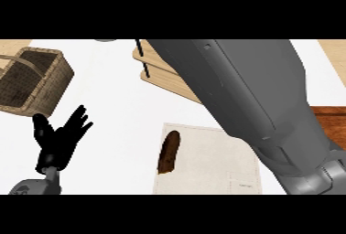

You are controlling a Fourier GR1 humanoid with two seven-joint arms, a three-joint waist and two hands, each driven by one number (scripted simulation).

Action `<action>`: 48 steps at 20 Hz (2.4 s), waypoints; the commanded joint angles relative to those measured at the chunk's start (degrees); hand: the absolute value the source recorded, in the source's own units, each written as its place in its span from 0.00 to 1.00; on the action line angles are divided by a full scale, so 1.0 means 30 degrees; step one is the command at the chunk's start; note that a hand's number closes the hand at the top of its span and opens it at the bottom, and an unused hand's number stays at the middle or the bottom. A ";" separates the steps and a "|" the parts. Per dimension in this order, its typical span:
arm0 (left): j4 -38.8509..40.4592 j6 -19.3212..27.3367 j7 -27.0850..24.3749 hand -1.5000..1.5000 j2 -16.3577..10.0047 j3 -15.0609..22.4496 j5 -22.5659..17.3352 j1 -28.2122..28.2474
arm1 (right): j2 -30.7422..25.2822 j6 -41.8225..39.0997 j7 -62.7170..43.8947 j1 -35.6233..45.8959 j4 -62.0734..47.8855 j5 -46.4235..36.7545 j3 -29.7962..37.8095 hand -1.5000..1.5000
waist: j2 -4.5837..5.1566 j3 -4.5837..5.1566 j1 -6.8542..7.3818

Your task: Pick the pear from the placemat and place it in the tiered shelf

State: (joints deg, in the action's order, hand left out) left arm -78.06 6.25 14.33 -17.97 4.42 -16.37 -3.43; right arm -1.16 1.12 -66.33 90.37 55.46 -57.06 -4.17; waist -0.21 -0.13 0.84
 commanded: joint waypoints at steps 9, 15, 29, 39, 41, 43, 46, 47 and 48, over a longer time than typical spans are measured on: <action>-0.0153 -0.0102 0.0501 0.50 0.0283 0.0040 0.0418 0.0255 | -0.0700 0.0784 0.0759 0.0018 -0.3434 -0.0738 0.1977 1.00 | 0.0110 0.0055 0.0047; 0.0994 -0.0484 -0.0281 0.50 0.0731 -0.0391 0.0289 0.0258 | -0.0137 0.1699 0.1362 -0.0724 -0.3964 -0.1699 0.1643 1.00 | 0.0116 0.0062 -0.0043; -0.0050 0.0001 0.1019 0.50 0.0810 -0.0553 0.0998 -0.0188 | -0.0634 0.0910 0.3544 -0.0919 -0.5586 -0.1858 0.1823 1.00 | 0.0078 0.0053 -0.0081; 0.0709 -0.0358 -0.0204 0.50 0.1165 -0.0543 0.1377 0.0352 | -0.0434 0.8147 0.3040 -0.1743 -0.2718 -0.0910 0.4820 0.00 | 0.0122 0.0041 -0.0060; 0.0493 -0.0157 0.0691 0.50 0.1128 -0.0736 0.1151 0.0066 | -0.0533 0.8266 0.2566 -0.1176 -0.2043 -0.0721 0.5263 0.00 | 0.0068 0.0038 -0.0132; 0.0283 -0.0323 0.0806 0.50 0.0952 -0.0890 0.1068 -0.0234 | -0.0267 0.9082 0.2764 -0.0912 -0.2084 -0.0509 0.5624 0.00 | 0.0113 0.0047 -0.0014; -0.0090 -0.1012 0.0229 0.50 0.0744 -0.0932 0.0837 0.0842 | 0.0153 1.0974 0.3325 -0.2010 -0.0902 -0.0107 0.6183 0.00 | 0.0066 0.0040 -0.0028; 0.0760 -0.0836 0.0595 0.50 0.0545 -0.1296 0.0880 -0.0251 | 0.0139 1.1336 0.2400 -0.1541 -0.0685 -0.0698 0.6202 0.00 | 0.0073 0.0051 -0.0231; -0.0449 -0.0970 0.0979 0.50 0.0373 -0.0996 0.0908 0.0562 | -0.0956 1.0994 0.2425 -0.0844 -0.0915 -0.0743 0.6673 0.00 | 0.0048 0.0043 -0.0013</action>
State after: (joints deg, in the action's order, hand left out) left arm -78.76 4.11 15.13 -15.85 1.36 -13.51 -3.23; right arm -2.21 28.89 -55.99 86.29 50.81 -58.88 13.68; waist -0.06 -0.19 0.74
